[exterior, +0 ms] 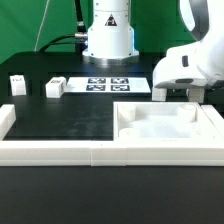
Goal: Assemble one leg
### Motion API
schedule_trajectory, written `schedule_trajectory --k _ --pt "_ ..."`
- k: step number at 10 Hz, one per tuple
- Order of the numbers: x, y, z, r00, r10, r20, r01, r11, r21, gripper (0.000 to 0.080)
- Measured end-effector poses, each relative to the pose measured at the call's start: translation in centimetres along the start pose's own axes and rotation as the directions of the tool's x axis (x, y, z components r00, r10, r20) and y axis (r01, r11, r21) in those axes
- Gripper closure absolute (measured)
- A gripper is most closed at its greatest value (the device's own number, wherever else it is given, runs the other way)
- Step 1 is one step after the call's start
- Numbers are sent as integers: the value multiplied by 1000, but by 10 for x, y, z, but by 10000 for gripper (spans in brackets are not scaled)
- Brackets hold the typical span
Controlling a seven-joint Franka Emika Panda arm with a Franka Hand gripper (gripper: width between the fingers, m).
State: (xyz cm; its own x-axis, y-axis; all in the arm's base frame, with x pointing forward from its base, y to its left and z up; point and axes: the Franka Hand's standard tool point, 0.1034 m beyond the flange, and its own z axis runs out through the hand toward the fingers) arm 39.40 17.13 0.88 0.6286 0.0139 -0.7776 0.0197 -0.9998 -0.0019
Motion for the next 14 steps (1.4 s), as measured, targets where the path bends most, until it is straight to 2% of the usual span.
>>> schedule_trajectory --k 1,2,3,8,9,13,14 --pt "0 0 0 1000 0 0 0 1000 0 268" --pt "0 0 0 1000 0 0 0 1000 0 456" --pt "0 0 0 1000 0 0 0 1000 0 514" --pt "0 0 0 1000 0 0 0 1000 0 514" --pt "-4 0 -4 1000 -10 9 10 1000 -2 514" --pt "-37 2 -51 999 -22 -37 21 1000 -12 512" --pt "-38 3 -47 999 -22 -32 22 1000 -14 512"
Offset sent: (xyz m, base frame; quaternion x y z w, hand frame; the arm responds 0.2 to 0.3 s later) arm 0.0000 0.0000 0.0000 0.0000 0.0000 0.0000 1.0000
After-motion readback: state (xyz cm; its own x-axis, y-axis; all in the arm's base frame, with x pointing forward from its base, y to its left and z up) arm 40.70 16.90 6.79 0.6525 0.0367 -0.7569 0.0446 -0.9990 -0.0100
